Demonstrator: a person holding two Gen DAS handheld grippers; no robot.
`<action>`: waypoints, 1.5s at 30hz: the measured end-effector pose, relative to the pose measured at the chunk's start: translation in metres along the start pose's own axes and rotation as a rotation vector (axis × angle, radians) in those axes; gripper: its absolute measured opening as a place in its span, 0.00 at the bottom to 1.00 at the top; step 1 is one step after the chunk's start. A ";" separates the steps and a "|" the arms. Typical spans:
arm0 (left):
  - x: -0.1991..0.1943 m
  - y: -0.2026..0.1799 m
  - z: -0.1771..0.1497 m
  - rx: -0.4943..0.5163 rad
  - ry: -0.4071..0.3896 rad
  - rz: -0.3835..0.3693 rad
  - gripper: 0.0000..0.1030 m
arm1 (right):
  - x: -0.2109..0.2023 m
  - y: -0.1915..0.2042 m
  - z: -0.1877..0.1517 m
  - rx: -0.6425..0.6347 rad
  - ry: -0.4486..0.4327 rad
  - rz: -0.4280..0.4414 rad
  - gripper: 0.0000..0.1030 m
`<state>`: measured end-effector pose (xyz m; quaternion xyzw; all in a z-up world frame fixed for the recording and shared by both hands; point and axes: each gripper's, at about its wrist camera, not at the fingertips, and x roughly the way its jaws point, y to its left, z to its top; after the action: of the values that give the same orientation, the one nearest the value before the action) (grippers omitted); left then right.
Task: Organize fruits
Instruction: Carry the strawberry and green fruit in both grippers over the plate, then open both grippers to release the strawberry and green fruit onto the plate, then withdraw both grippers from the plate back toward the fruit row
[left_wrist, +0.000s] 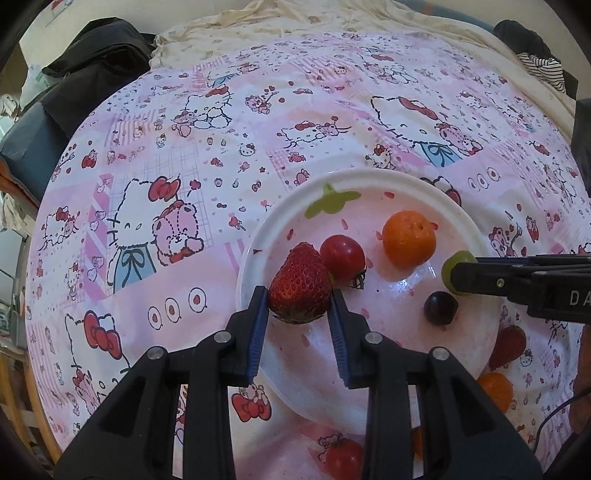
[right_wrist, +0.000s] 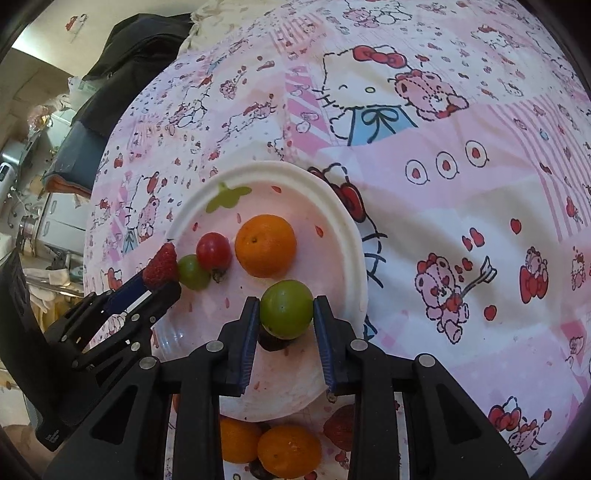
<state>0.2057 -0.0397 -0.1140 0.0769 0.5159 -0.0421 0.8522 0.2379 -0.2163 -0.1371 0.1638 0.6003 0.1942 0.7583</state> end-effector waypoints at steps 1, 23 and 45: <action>0.000 0.000 0.000 -0.001 0.001 0.000 0.28 | 0.000 -0.001 0.000 0.002 0.001 0.001 0.32; -0.008 -0.007 -0.002 -0.006 0.002 -0.009 0.72 | -0.019 -0.001 0.009 0.042 -0.070 0.055 0.79; -0.098 0.027 -0.009 -0.155 -0.174 0.033 0.72 | -0.124 0.017 -0.019 -0.030 -0.314 0.017 0.80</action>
<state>0.1570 -0.0119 -0.0291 0.0154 0.4404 0.0052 0.8976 0.1923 -0.2616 -0.0284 0.1859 0.4699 0.1817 0.8436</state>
